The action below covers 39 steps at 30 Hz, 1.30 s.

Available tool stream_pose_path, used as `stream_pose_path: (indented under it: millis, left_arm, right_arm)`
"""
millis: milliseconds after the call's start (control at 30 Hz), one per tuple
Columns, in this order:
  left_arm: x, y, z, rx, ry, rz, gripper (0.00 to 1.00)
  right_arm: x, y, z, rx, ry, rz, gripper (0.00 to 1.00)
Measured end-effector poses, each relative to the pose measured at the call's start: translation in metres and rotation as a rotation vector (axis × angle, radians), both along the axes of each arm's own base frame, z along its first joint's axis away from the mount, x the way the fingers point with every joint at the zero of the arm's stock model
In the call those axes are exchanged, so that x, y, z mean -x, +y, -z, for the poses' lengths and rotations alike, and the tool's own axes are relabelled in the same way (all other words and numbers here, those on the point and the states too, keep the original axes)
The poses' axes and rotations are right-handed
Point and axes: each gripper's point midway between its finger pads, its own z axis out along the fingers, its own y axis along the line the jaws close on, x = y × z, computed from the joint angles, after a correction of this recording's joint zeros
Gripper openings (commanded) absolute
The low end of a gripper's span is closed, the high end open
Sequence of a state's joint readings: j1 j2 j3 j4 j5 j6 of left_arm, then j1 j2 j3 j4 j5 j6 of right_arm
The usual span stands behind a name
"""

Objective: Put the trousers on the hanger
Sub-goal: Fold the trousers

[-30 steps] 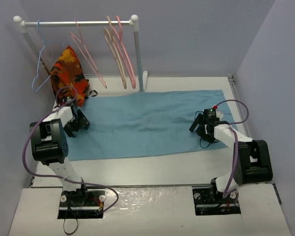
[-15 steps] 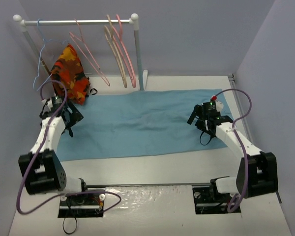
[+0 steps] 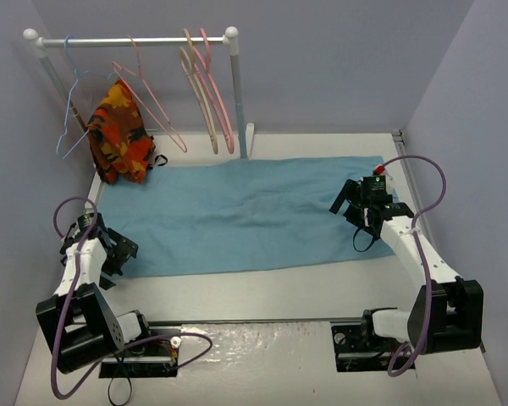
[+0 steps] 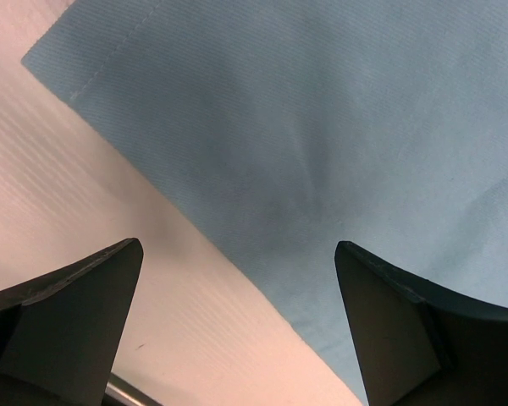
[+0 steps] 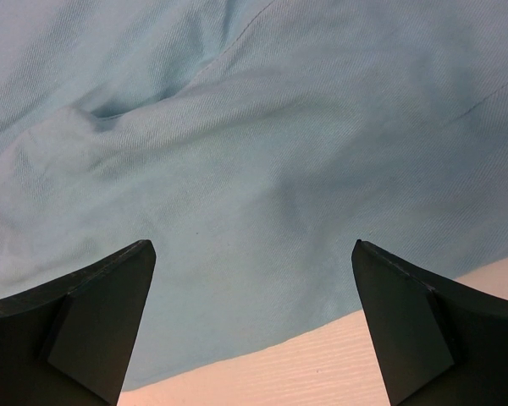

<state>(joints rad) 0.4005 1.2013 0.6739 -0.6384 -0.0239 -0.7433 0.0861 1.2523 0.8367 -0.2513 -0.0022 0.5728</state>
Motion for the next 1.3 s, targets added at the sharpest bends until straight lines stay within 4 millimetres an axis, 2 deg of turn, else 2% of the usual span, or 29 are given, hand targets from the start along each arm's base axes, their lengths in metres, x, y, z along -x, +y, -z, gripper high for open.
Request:
stream_pose_path:
  millis: [133,267,467,600,633,667,700,767,900,1033,1167,1300]
  left_arm:
    - [-0.006,0.001,0.01,0.02,0.001,-0.025,0.96]
    - [-0.002,-0.001,0.021,0.04,0.035,-0.041,0.94]
    - [-0.001,0.001,0.022,0.033,0.04,-0.06,0.83]
    - [0.0,0.002,0.024,0.027,0.052,-0.066,0.6]
    - [0.0,0.003,0.024,0.023,0.057,-0.069,0.52]
    - [0.001,0.004,0.025,0.019,0.061,-0.071,0.33]
    - [0.001,0.005,0.026,0.015,0.065,-0.072,0.19]
    - [-0.003,0.007,0.026,0.013,0.052,-0.076,0.0]
    - [-0.014,0.007,0.024,0.024,0.012,-0.072,0.0]
    - [-0.016,0.007,0.023,0.025,0.007,-0.067,0.0]
    - [-0.017,0.007,0.02,0.021,-0.002,-0.054,0.0]
    - [-0.017,0.007,0.013,0.01,-0.024,-0.041,0.0]
  right_arm:
    - [0.004,-0.003,0.003,-0.018,0.009,0.0,1.0]
    - [0.007,-0.01,0.005,-0.029,0.012,0.011,1.0]
    - [0.008,-0.014,0.003,-0.039,0.003,0.018,1.0]
    - [0.01,-0.013,0.006,-0.043,0.01,0.014,1.0]
    - [0.01,-0.013,0.007,-0.044,0.011,0.014,1.0]
    - [0.011,-0.013,0.008,-0.045,0.013,0.015,1.0]
    - [0.011,-0.014,0.009,-0.047,0.015,0.019,1.0]
    - [0.012,-0.017,0.01,-0.049,0.019,0.029,1.0]
    - [0.014,-0.024,0.013,-0.05,0.024,0.054,1.0]
    - [0.018,-0.034,0.018,-0.052,0.039,0.093,1.0]
    - [0.024,-0.059,0.026,-0.049,0.056,0.203,1.0]
    - [0.04,-0.087,0.04,-0.05,0.096,0.355,1.0]
